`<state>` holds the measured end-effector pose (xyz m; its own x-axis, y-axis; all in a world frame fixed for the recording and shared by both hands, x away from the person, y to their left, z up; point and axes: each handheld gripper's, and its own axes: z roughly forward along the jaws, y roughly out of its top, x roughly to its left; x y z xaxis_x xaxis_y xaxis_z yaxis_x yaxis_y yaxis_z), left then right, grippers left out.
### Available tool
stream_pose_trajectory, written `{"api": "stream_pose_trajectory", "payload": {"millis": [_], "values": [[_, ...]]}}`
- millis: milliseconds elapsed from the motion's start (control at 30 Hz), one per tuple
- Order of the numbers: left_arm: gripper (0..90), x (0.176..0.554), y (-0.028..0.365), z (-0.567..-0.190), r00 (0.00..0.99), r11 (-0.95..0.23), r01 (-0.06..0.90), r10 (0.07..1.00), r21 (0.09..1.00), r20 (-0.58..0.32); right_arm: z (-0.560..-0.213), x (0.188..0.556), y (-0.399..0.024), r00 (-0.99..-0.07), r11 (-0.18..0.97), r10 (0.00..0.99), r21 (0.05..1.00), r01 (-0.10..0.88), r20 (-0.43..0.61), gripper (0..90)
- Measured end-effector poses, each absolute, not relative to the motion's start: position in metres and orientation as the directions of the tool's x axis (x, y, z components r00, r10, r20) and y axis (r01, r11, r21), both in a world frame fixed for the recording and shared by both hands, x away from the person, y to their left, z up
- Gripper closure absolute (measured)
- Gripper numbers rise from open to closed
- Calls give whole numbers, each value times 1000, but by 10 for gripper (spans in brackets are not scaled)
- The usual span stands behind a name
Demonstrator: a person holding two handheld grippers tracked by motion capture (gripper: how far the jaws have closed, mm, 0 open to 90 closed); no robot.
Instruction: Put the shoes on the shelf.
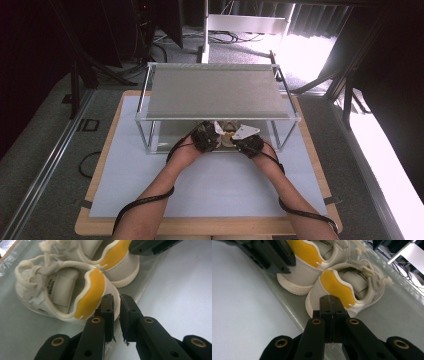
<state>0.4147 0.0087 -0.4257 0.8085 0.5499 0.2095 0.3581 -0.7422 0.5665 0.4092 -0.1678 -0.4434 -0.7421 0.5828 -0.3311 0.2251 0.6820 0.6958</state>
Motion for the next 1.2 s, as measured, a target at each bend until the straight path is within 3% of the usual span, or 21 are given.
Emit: {"api": "stream_pose_trajectory", "payload": {"millis": [267,367,400,433,467,533,600,667,733,867,1000,1100,1200], "values": [[749,396,6,-429,824,-740,314,524,595,216,-443,395,-176,-742,664,589,715,218,-320,734],[663,388,8,-432,826,-735,316,525,600,208,-445,389,-181,-732,646,608,727,231,-307,551],[651,383,9,-433,827,-734,327,527,595,196,-445,387,-183,-727,640,614,732,232,-306,510],[580,383,9,-433,827,-734,327,527,595,196,-445,387,-183,-727,640,614,732,232,-306,510],[568,382,10,-434,824,-733,331,531,593,197,-446,383,-187,-717,623,631,744,242,-295,408],[538,378,11,-435,817,-723,348,546,597,186,-446,382,-188,-714,619,636,747,243,-294,393],[424,373,13,-436,806,-704,374,568,604,163,-448,378,-191,-712,600,650,754,267,-266,296],[354,370,16,-437,806,-691,382,574,614,144,-449,375,-194,-708,588,658,762,272,-255,279],[302,367,20,-438,800,-676,396,586,622,128,-453,371,-195,-704,587,661,763,270,-259,204],[167,364,27,-441,797,-657,416,596,629,95,-461,364,-199,-727,581,645,769,266,-236,143],[118,360,33,-446,784,-653,415,610,633,116,-468,359,-204,-718,570,651,784,245,-248,136],[13,359,39,-450,774,-640,419,623,644,116,-469,353,-212,-719,566,648,790,234,-251,135],[13,356,46,-453,751,-610,425,650,668,116,-468,350,-216,-713,555,656,798,235,-247,135]]}}
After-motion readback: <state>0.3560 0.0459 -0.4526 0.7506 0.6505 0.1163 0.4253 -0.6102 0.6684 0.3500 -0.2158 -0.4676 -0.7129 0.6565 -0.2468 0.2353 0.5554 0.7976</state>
